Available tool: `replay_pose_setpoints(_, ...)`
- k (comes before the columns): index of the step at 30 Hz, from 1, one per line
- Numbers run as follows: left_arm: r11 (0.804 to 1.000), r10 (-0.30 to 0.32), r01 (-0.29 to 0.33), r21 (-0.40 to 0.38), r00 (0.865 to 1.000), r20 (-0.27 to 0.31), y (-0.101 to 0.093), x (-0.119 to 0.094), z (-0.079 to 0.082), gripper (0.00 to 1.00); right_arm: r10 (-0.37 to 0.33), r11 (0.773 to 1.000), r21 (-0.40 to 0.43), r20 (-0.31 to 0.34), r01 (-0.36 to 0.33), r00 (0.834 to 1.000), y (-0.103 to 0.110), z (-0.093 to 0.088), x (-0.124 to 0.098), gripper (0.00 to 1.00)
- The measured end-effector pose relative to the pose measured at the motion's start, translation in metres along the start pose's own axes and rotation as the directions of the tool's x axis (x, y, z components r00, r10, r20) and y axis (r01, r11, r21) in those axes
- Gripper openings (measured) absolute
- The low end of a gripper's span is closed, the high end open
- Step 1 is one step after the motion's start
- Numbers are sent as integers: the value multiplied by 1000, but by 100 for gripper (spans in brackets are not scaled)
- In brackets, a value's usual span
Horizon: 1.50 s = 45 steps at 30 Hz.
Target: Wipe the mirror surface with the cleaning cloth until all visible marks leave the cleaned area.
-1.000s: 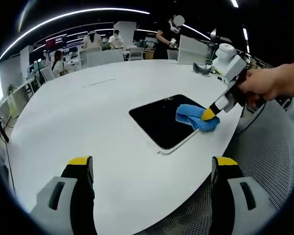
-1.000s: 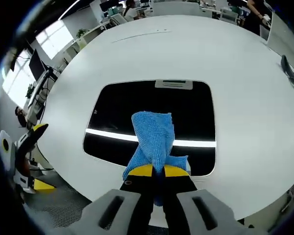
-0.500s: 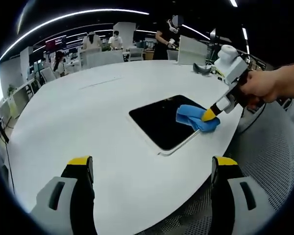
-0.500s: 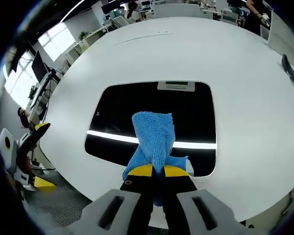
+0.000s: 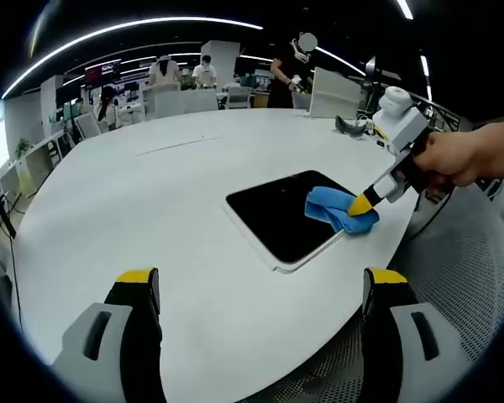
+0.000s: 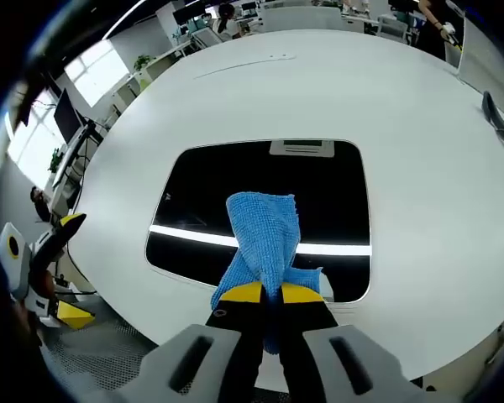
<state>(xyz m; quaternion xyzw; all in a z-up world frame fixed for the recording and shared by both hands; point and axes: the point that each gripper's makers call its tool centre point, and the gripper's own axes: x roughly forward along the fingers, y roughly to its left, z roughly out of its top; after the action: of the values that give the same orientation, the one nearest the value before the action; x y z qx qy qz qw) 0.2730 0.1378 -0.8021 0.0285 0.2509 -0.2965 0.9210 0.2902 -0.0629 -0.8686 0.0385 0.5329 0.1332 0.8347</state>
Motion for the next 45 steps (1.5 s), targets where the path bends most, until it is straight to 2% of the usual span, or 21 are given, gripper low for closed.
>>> replay_pose_setpoints(1,1000,-7,7,2,1000,20,-1,0,4,99,-2,1000,4,-7,2,1000,-1,-1,-1,0)
replay_pose_setpoints(4,1000,-7,7,12,1000,-6,-2,1,-1,99,-1,1000,-12,-14,1,1000,-2,-3,-2,0)
replay_pose_setpoints(9,998,-17,17,-53,1000,5,-2,2,1,99,-2,1000,-5,-14,2,1000,-11,-4,-4,0)
replay_pose_setpoints(12,1000,-8,8,-28,1000,-2,-1,2,0,99,-9,1000,-5,-20,9,1000,-15,-6,-6,0)
replay_pose_setpoints(21,999,-5,4,-51,1000,-15,3,4,-3,99,-21,1000,20,-24,22,999,-26,-6,-8,0)
replay_pose_setpoints(27,999,-3,3,-47,1000,-7,2,3,-1,99,-36,999,20,-20,36,999,-35,-9,-12,0)
replay_pose_setpoints(31,999,2,-3,-49,1000,-23,3,2,-5,99,-53,999,9,-18,54,998,-44,-11,-15,0)
replay_pose_setpoints(33,999,3,-3,-33,1000,-22,3,1,-5,99,-44,998,46,-17,45,999,-47,-11,-15,0)
replay_pose_setpoints(41,1000,10,-11,-24,1000,-4,2,0,-2,99,-60,998,3,-26,61,998,-49,-11,-15,0)
replay_pose_setpoints(45,1000,14,-14,-26,1000,-7,3,0,-2,99,-69,997,35,-19,69,997,-55,-10,-16,0)
